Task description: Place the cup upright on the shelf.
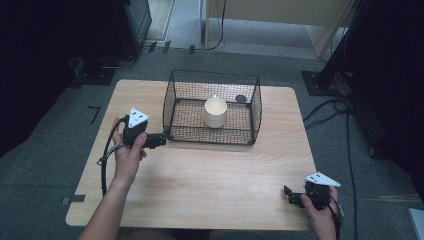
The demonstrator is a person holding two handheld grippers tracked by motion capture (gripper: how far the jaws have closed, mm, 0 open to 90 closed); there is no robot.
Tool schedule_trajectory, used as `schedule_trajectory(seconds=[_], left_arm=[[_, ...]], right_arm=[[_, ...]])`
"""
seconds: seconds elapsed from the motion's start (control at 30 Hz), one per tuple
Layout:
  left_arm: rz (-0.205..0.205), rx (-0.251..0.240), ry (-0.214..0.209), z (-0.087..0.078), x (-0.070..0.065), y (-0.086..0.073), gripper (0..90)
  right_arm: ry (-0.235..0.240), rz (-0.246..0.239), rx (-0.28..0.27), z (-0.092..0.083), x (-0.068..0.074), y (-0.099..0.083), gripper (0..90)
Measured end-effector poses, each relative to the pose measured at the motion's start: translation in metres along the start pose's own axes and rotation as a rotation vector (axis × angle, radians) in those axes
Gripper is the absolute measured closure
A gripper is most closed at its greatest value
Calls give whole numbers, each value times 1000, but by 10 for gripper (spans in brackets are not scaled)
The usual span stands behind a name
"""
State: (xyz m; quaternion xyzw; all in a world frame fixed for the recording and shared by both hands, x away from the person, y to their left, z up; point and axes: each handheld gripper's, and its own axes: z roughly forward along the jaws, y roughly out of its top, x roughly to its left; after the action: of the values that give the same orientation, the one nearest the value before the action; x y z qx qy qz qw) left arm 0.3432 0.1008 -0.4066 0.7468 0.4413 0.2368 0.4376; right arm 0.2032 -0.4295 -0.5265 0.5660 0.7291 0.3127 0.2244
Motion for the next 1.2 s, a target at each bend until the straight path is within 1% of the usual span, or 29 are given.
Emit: schedule_trajectory(seconds=[0.07,0.1,0.17,0.37,0.47,0.6,0.67,0.73,0.8,0.83,0.93,0.97,1.1,1.13,1.2], left_arm=[[-11,7,-3,0,3,-6,80],[-17,10,3,0,3,-10,80],[-14,23,13,1,5,-17,80],[-30,61,33,1,13,-42,80],[-38,93,45,1,16,-55,80],[-39,136,72,3,19,-71,80],[-32,157,83,3,20,-78,80],[-39,171,95,2,22,-84,80],[-34,183,119,1,24,-90,80],[-30,198,127,1,26,-93,80],[-57,219,141,-1,30,-103,80],[-62,225,145,-2,32,-106,80],[-64,261,182,-6,36,-117,80],[-69,270,191,-7,37,-120,80],[-83,285,196,-9,40,-126,80]], right_arm=[[0,0,0,0,0,0,0],[0,0,0,0,0,0,0],[0,0,0,0,0,0,0],[0,1,0,0,0,0,0],[0,1,0,0,0,0,0],[0,0,0,0,0,0,0],[0,0,-1,0,0,0,0],[0,1,0,0,0,0,0],[0,1,0,0,0,0,0],[0,1,0,0,0,0,0],[0,-1,0,0,0,0,0],[0,-2,0,0,0,0,0],[0,-2,0,0,0,0,0],[0,-2,0,0,0,0,0],[0,-2,0,0,0,0,0]])
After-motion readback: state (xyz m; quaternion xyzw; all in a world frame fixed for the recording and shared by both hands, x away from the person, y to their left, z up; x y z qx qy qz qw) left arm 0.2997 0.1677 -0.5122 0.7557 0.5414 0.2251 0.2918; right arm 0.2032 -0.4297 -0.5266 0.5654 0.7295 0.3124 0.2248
